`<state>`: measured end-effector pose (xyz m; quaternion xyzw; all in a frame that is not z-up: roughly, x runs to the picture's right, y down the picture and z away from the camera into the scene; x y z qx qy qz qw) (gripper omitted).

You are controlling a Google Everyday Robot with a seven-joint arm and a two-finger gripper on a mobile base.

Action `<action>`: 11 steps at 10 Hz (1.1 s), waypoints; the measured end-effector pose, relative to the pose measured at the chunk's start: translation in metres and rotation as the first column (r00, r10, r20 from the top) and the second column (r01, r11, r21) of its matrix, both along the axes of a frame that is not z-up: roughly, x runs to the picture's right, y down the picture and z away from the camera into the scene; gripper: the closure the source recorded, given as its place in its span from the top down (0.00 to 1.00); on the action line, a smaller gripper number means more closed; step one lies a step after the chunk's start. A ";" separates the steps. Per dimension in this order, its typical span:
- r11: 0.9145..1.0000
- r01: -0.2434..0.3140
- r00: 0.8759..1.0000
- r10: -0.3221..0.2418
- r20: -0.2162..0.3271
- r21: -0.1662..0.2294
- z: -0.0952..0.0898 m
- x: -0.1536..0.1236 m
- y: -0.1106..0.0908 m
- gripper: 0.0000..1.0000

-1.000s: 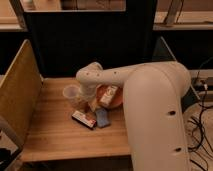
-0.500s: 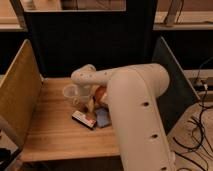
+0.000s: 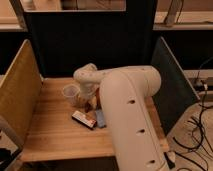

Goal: Place the pepper on the white sponge

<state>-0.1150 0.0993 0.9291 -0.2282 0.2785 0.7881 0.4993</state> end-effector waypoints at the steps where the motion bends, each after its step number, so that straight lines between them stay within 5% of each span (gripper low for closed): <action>1: 1.000 -0.003 1.000 0.003 0.000 0.004 0.004 -0.001 -0.001 0.65; 3: 1.000 -0.004 1.000 0.003 0.019 0.022 0.011 -0.008 -0.006 0.60; 9: 0.999 0.022 0.997 -0.025 0.075 0.038 0.007 -0.023 -0.002 0.04; 11: 0.999 0.023 0.997 -0.026 0.076 0.039 0.003 -0.020 -0.002 0.00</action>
